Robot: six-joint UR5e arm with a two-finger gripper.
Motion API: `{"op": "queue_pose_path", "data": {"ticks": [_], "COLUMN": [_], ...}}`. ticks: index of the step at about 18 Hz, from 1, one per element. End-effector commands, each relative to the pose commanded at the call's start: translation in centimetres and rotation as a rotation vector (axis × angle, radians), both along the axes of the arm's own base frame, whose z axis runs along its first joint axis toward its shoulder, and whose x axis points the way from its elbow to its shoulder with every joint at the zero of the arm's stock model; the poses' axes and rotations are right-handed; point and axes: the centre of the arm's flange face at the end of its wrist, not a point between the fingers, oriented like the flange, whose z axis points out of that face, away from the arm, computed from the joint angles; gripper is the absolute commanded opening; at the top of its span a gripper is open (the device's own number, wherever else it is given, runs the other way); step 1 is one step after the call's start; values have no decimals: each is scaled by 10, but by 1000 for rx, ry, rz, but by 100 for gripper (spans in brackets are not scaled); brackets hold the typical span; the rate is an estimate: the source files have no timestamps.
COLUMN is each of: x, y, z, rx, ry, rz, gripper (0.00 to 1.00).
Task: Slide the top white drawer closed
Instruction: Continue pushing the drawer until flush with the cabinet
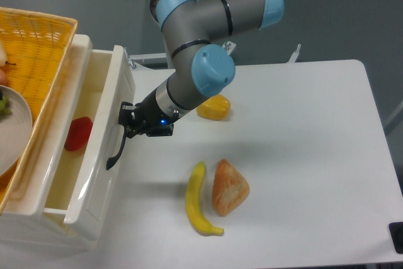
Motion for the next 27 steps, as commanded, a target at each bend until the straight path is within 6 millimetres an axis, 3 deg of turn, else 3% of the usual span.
{"op": "queue_pose_path", "data": {"ticks": [27], "x": [35], "y": [19], "z": [4], "rx": [-5], "ry": [9], "rz": [-20], "gripper": [7]}}
